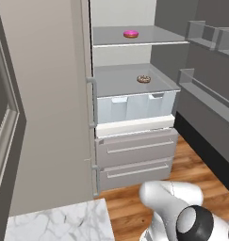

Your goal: Take the donuts from the fridge and place them on the empty tray on the dining counter.

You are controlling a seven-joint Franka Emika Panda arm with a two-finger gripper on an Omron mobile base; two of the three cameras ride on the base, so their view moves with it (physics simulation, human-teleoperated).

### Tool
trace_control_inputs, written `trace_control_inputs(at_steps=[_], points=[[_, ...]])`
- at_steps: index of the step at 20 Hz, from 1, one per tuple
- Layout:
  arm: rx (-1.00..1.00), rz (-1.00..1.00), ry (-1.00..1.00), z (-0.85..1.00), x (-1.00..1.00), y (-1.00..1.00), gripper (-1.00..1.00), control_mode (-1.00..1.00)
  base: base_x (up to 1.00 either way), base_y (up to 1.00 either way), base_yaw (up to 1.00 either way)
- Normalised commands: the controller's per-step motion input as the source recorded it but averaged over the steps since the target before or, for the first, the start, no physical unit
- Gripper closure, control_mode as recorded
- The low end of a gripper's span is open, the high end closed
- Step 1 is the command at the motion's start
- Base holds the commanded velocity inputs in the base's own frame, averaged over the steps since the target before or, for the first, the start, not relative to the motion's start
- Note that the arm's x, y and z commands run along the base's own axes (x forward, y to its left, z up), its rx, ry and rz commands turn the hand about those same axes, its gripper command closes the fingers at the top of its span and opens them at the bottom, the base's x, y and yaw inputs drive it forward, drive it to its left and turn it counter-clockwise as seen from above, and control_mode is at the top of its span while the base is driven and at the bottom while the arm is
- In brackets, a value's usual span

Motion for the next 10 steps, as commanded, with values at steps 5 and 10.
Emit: trace_control_inputs(at_steps=[5,10], points=[[-0.11,-0.04,0.01,-0.51,0.2,0.61,-1.0,-1.0,0.0,0.0,0.0],[-0.15,0.0,0.01,-0.63,0.32,0.78,-1.0,-1.0,0.0,0.0,0.0]])
